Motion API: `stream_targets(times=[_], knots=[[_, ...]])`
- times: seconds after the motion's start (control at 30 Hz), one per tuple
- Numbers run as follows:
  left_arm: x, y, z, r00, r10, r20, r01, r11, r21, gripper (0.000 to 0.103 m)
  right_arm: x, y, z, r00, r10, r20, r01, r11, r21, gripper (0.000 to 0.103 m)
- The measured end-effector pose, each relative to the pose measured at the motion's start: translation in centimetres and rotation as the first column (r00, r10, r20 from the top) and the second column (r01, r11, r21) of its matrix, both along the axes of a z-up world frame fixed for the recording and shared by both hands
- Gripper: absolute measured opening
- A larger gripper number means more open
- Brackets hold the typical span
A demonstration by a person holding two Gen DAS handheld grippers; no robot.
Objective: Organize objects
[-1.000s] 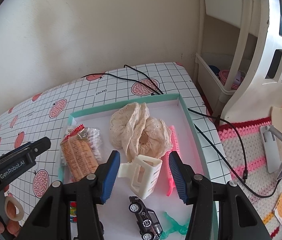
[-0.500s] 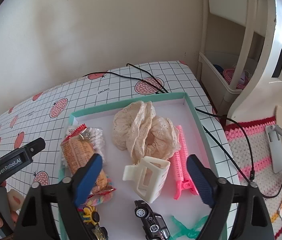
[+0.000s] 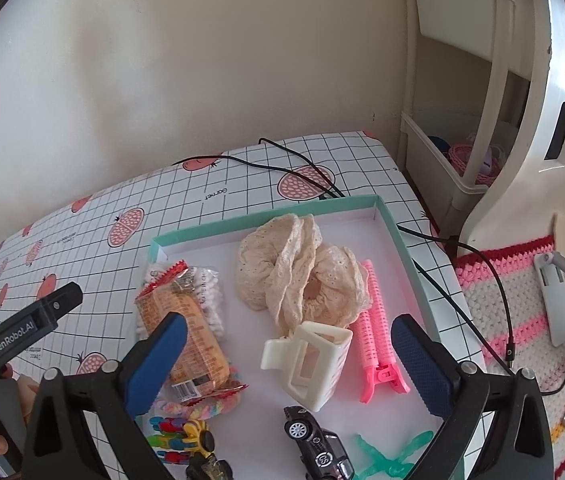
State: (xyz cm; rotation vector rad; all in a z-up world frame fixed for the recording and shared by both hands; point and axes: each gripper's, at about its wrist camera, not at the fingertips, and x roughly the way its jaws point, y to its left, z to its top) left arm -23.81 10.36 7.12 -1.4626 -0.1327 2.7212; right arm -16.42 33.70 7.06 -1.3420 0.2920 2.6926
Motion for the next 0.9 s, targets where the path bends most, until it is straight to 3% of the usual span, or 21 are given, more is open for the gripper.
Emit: stream_targets(times=[0.27, 0.5, 0.9], knots=[[2.8, -0.4, 3.2, 0.998, 0.009, -0.065, -0.013, 0.998, -0.055, 0.103, 1.5, -1.8, 2.5, 1.0, 0.009, -0.024, -0.009, 1.0, 0.0, 0.103], [6.5, -2.2, 6.3, 0.992, 0.031, -0.125, -0.038, 0.998, -0.053, 0.103, 4.2, -4.2, 5.4, 0.997, 0.042, -0.062, -0.041, 0.999, 0.016, 0.103], [13.9, -6.1, 8.0, 0.982, 0.046, -0.181, -0.058, 0.997, -0.058, 0.103, 10.4, -6.4, 7.2, 0.993, 0.058, -0.107, -0.055, 0.998, 0.025, 0.103]])
